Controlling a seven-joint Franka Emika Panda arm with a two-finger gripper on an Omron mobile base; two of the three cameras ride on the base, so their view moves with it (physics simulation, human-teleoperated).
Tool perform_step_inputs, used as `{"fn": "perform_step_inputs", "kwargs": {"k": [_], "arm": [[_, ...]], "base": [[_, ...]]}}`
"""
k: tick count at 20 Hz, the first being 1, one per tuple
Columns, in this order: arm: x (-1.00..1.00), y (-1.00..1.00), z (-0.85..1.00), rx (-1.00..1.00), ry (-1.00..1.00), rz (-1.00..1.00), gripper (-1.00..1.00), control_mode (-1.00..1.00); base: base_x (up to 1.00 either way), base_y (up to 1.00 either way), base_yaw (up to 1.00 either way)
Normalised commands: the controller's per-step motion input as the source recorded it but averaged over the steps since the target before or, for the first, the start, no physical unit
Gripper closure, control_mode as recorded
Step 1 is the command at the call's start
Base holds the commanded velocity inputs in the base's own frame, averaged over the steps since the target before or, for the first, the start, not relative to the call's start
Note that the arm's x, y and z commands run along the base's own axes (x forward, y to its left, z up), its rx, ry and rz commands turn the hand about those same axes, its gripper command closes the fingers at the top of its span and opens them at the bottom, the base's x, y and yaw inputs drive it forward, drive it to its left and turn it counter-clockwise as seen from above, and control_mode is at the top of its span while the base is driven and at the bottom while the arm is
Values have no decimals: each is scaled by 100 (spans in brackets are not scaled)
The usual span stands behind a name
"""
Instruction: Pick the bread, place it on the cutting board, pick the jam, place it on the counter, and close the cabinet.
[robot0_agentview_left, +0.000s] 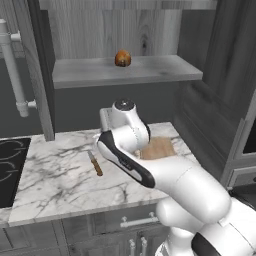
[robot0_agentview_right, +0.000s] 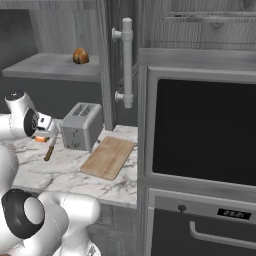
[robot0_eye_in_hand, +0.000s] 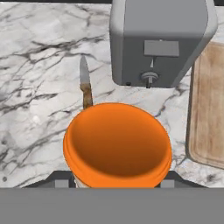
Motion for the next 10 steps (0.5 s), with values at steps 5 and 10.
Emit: {"fn": "perform_step_inputs", "kwargs": {"k": [5,10], "arm": [[5,34,-53,0,13,1,100,-100],[5,32,-43,0,14,1,100,-100]], "base": [[0,0,0],[0,0,0]]}}
